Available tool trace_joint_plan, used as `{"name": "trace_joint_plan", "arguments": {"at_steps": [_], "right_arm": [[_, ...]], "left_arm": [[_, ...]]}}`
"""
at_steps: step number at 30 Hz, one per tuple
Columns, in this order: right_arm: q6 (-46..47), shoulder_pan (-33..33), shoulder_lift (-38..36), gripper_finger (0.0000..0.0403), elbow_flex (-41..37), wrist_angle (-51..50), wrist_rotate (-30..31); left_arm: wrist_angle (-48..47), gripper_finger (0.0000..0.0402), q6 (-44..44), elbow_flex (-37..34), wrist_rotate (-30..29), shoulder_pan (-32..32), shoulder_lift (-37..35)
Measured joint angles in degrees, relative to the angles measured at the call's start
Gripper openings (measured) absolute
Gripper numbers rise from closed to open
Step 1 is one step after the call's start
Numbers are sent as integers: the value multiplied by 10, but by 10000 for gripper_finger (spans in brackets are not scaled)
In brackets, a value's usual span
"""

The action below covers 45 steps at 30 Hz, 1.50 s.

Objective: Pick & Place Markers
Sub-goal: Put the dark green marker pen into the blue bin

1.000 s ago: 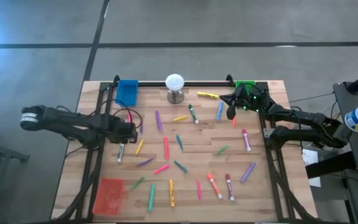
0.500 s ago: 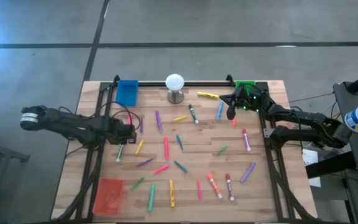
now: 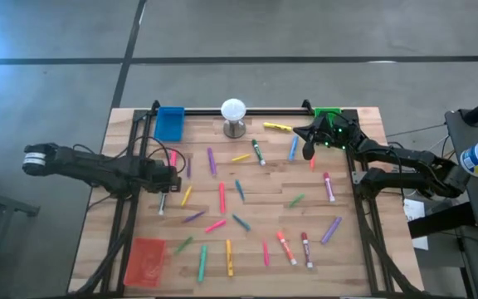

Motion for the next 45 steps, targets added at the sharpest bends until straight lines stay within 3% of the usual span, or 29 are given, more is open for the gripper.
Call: {"name": "trace_joint_plan", "arguments": {"at_steps": [6, 15, 28, 37, 45], "right_arm": [[-2, 0, 0, 8, -1, 0, 0], [-2, 0, 0, 8, -1, 0, 0], [-2, 0, 0, 8, -1, 0, 0], [-6, 0, 0, 8, -1, 0, 0], [-7, 0, 0, 8, -2, 0, 0]], "left_arm": [[73, 72, -9, -32, -12, 0, 0], [74, 73, -13, -34, -16, 0, 0], [72, 124, 9, -36, -9, 0, 1], [48, 76, 25, -9, 0, 0, 3], [-88, 59, 51, 95, -8, 0, 3]]}}
